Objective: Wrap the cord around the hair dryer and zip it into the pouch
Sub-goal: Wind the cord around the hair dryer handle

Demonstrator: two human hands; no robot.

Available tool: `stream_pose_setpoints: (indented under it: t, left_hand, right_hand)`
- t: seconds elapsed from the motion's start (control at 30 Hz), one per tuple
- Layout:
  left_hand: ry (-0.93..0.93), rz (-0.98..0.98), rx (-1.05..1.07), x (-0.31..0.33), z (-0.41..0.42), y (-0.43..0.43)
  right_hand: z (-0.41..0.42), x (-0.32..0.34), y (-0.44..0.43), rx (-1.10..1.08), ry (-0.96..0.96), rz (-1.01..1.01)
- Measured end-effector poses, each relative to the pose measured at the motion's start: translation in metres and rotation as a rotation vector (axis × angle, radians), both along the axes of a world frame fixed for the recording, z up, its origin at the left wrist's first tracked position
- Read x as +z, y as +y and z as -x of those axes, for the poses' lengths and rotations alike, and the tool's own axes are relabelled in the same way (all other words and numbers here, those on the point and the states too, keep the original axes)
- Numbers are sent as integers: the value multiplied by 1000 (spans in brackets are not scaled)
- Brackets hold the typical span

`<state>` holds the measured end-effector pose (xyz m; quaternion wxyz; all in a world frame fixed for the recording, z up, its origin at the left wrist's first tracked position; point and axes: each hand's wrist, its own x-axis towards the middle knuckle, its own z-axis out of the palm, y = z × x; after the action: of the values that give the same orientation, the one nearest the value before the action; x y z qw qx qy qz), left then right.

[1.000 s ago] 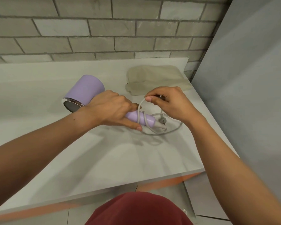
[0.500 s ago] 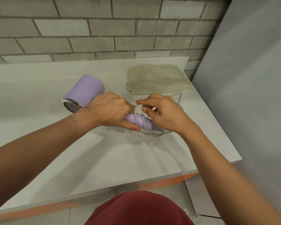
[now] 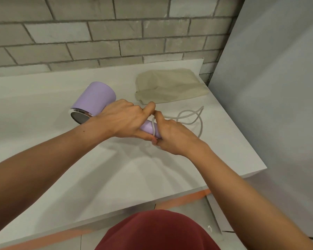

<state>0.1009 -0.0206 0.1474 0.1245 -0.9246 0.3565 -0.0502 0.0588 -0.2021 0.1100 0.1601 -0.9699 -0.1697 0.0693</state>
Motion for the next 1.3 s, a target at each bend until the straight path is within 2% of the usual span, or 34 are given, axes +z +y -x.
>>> stream_pose_setpoints:
  t: [0.2,0.4,0.47,0.53,0.6,0.63,0.67,0.73,0.77,0.83,1.03,1.13,1.3]
  left_hand:
    - [84,-20,3,1,-1,-10]
    - [3,-7,15,1,-4,-15]
    - [-83,167,-51,4,-6,-14]
    - [-216,439,-65,14,-5,-2]
    - [-316,710,150,30,-2,19]
    - [-261,812,343,33,-3,34]
    - [-104,876,558,36,-5,47]
    - [348,982,843,37,-10,68]
    - [544,1050,870,35,-12,73]
    - [739,1094,833,25,-15,77]
    - [801,986,824,0,-20,74]
    - [761,1093,803,-18,-20,65]
    - [767,1241,762,-49,-10,72]
  right_hand:
    - [-1,-6,-1,-66,9,-25]
    - [-1,-10,-10,-133,-57,-137]
    - [-1,-10,-13,-129,-87,-164]
    - [-1,-11,-16,-134,-120,-176]
    - [-1,-11,-19,-145,-159,-176]
    - [0,-11,-20,-151,-170,-181]
    - [1,-11,-21,-156,-178,-191]
    - [2,-12,-22,-147,-203,-201]
    - [3,-14,-21,-135,-214,-191]
    - [6,-19,-20,-113,-222,-159]
    - [15,-34,-23,-122,-99,-123]
    - [15,-37,-26,-136,16,-119]
    - [11,-16,-47,-25,370,-102]
